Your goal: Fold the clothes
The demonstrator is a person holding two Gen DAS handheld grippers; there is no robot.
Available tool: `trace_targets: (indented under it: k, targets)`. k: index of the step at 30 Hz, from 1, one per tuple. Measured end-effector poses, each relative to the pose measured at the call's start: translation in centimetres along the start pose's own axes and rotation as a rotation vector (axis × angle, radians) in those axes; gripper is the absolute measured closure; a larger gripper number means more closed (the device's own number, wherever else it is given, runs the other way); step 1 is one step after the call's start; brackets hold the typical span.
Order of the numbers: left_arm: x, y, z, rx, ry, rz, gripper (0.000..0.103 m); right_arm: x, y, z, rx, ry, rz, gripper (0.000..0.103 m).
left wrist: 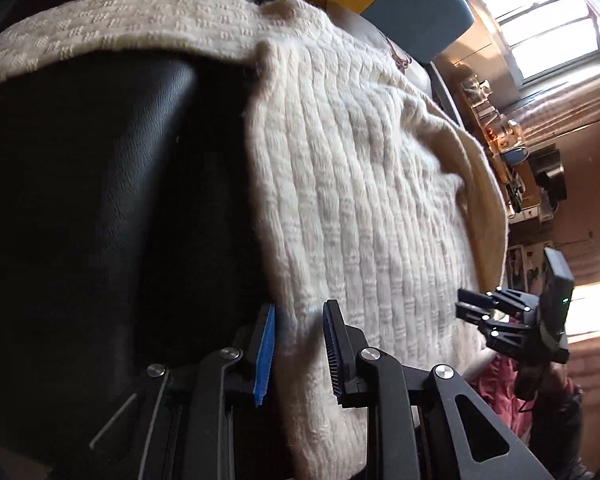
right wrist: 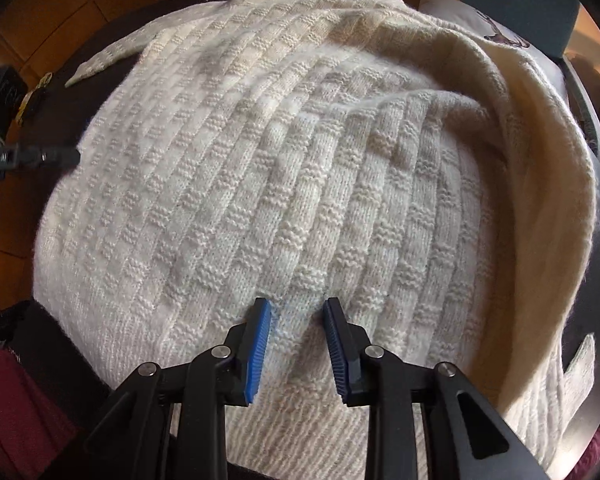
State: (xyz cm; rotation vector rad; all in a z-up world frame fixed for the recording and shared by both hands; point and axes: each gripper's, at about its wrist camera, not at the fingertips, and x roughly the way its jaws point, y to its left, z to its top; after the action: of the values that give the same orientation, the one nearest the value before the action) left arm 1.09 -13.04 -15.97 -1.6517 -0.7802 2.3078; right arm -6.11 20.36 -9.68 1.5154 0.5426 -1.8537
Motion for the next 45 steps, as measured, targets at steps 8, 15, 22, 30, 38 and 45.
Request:
trace_targets:
  k: [8,15,22,30,38,45]
  targets:
    - [-1.5,1.9,2.0,-0.054,-0.025,0.075,0.094,-1.0,3.8,-3.5,0.188,-0.144,0.058,0.072]
    - [-7.0,-1.0,1.5,0.033,-0.215,0.036,0.075,-8.4,-0.4,-7.5,0.409,-0.452,0.14,0.072]
    - [-0.2,-7.9,0.6,0.265,-0.097,0.025,0.071,-11.8,-9.2,-14.9,0.639,-0.476,-0.093,0.072]
    - [5.7,-11.6,-1.4,0.458,0.003,0.122,0.071,-11.6,-13.9,-19.4,0.599,-0.364,-0.351,0.072]
    - [6.6,-12.1,-1.3,0.551,0.056,0.163,0.071,-10.2,-18.0,-17.3,0.304,-0.242,-0.287,0.068]
    - [7.1,-12.7,-1.6,0.61,0.062,0.206,0.071,-6.7,-19.8,-14.8,0.184,-0.069,-0.149,0.058]
